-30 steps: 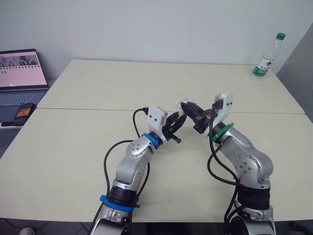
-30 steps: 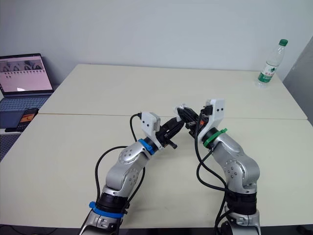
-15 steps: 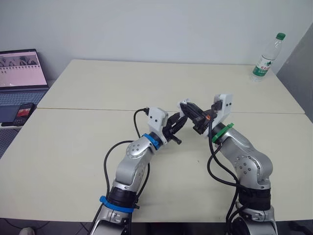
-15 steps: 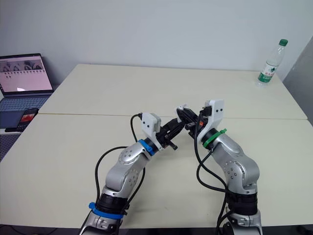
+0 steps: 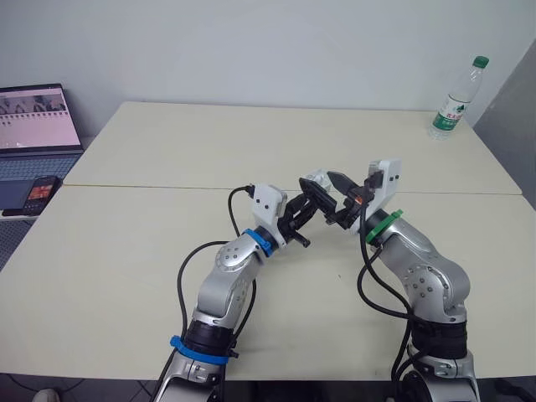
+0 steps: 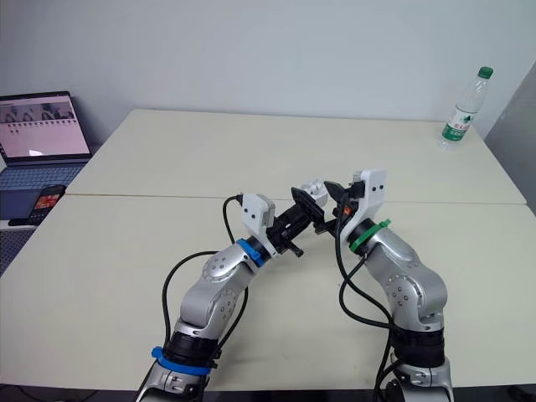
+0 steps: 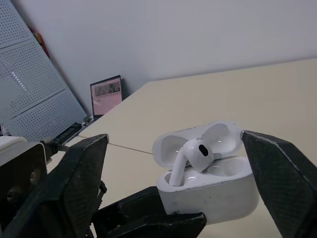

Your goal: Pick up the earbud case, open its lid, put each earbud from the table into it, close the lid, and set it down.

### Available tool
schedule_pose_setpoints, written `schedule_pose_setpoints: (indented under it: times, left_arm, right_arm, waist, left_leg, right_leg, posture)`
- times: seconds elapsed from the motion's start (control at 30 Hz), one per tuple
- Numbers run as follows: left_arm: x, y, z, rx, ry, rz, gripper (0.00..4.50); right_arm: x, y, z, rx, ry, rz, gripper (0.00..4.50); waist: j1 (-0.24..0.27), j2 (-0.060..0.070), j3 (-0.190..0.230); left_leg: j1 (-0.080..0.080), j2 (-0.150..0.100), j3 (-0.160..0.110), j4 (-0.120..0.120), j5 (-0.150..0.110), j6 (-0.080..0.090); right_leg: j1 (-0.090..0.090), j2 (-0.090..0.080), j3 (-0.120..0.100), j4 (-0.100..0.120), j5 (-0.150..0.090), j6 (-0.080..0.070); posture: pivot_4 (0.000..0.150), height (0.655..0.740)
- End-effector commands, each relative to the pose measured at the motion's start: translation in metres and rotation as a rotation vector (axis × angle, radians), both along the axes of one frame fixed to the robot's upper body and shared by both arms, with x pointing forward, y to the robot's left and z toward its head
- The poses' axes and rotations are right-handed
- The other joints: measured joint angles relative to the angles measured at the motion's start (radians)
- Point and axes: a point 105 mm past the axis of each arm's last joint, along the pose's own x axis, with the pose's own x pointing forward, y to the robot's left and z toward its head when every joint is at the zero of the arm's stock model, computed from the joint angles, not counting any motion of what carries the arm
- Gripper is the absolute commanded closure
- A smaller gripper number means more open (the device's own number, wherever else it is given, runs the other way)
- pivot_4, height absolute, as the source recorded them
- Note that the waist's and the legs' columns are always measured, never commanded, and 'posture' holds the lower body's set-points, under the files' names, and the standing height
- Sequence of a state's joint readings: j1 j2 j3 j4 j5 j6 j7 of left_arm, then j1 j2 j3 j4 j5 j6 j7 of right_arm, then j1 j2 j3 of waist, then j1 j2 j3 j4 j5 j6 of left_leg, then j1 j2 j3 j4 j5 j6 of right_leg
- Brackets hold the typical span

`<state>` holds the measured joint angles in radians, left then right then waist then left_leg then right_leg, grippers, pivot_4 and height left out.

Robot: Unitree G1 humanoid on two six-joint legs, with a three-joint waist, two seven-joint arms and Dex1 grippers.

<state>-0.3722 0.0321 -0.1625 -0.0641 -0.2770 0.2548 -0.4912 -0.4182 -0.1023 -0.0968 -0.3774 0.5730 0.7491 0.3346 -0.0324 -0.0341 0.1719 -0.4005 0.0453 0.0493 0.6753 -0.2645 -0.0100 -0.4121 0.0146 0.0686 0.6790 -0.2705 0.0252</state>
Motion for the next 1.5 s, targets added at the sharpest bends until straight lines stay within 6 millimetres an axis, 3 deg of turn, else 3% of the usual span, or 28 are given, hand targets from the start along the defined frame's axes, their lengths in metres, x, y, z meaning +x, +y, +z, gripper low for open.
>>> schedule_pose_setpoints:
  times: [0.03, 0.43, 0.6, 0.9, 1.5]
  left_arm:
    - [-0.008, -0.005, 0.022, -0.045, -0.08, -0.029, 3.8]
    - [-0.01, -0.005, 0.022, -0.041, -0.091, -0.043, 3.8]
    - [-0.018, -0.008, 0.02, -0.017, -0.101, -0.127, 3.8]
    - [-0.019, -0.006, 0.02, 0.0, -0.111, -0.173, 3.8]
    - [-0.02, -0.006, 0.018, 0.001, -0.104, -0.176, 3.8]
  right_arm:
    - [-0.004, 0.0, 0.009, 0.027, -0.041, 0.018, 0.03]
    - [-0.003, -0.027, 0.032, -0.06, -0.144, 0.044, 0.03]
    - [-0.011, -0.04, 0.028, -0.224, -0.123, 0.205, 0.03]
    - [-0.022, -0.039, 0.014, -0.437, -0.098, 0.408, 0.03]
    - [-0.028, -0.027, 0.02, -0.433, -0.135, 0.47, 0.03]
  waist:
    - [0.0, 0.0, 0.0]
    - [0.0, 0.0, 0.0]
    - [0.0, 0.0, 0.0]
    - [0.0, -0.001, 0.001]
    - [0.002, -0.001, 0.001]
  left_leg:
    - [0.0, 0.0, 0.0, 0.0, 0.0, 0.0]
    - [0.0, 0.0, 0.0, 0.0, 0.0, 0.0]
    - [0.0, 0.0, 0.0, -0.001, 0.0, 0.0]
    - [0.0, 0.0, 0.001, -0.005, 0.0, 0.0]
    - [0.0, 0.0, 0.001, -0.008, 0.0, 0.0]
  right_leg:
    - [0.0, 0.0, 0.0, 0.0, 0.0, 0.0]
    - [0.0, 0.0, 0.0, -0.001, -0.001, 0.001]
    - [0.0, 0.0, 0.0, -0.001, 0.0, 0.001]
    - [-0.001, 0.0, 0.0, -0.005, 0.0, 0.0]
    - [-0.001, 0.0, 0.001, -0.006, 0.0, -0.001]
  posture:
    - [0.15, 0.7362]
    - [0.15, 0.7362]
    - [0.15, 0.7362]
    - [0.15, 0.7362]
    - [0.15, 0.7362]
